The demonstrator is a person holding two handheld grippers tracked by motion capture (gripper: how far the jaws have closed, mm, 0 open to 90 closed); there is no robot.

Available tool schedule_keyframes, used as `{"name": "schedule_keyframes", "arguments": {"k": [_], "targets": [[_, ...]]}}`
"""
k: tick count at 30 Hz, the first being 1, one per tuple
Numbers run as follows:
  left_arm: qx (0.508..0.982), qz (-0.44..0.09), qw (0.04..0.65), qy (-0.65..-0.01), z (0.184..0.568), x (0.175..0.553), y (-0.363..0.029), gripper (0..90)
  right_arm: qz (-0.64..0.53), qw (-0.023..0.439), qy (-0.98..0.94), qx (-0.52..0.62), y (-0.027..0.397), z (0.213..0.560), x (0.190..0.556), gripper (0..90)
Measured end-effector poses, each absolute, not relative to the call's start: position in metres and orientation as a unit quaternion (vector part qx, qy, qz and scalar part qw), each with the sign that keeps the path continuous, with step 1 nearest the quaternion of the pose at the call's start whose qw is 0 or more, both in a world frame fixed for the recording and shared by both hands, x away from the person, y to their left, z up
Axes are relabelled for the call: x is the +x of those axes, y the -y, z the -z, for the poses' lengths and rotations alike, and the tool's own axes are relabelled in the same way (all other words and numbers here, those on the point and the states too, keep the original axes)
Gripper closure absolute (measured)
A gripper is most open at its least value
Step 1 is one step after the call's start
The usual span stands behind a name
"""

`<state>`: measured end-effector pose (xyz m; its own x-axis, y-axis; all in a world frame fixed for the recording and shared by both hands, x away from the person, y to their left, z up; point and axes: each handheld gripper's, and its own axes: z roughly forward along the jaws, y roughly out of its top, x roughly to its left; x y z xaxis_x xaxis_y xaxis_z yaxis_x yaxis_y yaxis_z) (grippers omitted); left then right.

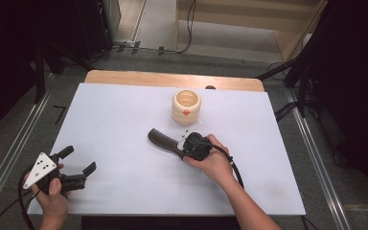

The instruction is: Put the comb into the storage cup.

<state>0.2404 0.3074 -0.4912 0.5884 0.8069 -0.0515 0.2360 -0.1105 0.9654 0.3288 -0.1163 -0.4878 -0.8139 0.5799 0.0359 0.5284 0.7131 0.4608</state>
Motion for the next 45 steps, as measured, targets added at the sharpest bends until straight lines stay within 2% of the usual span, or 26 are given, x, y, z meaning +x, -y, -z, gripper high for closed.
{"name": "schedule_keyframes", "arguments": {"k": [9, 21, 38, 45], "targets": [[0.696, -0.257, 0.555, -0.378, 0.49, 0.24, -0.309, 0.0, -0.283, 0.069, -0.91, 0.296, 0.127, 0.482, 0.321, 70.8], [0.701, -0.26, 0.549, -0.373, 0.49, 0.239, -0.308, 0.0, -0.364, 0.115, -0.877, 0.292, 0.143, 0.476, 0.303, 70.8], [0.712, -0.269, 0.536, -0.365, 0.482, 0.236, -0.301, 0.0, -0.46, 0.133, -0.832, 0.279, 0.162, 0.477, 0.287, 70.7], [0.722, -0.292, 0.522, -0.35, 0.472, 0.23, -0.289, 0.0, -0.48, 0.143, -0.819, 0.28, 0.166, 0.476, 0.285, 70.7]]}}
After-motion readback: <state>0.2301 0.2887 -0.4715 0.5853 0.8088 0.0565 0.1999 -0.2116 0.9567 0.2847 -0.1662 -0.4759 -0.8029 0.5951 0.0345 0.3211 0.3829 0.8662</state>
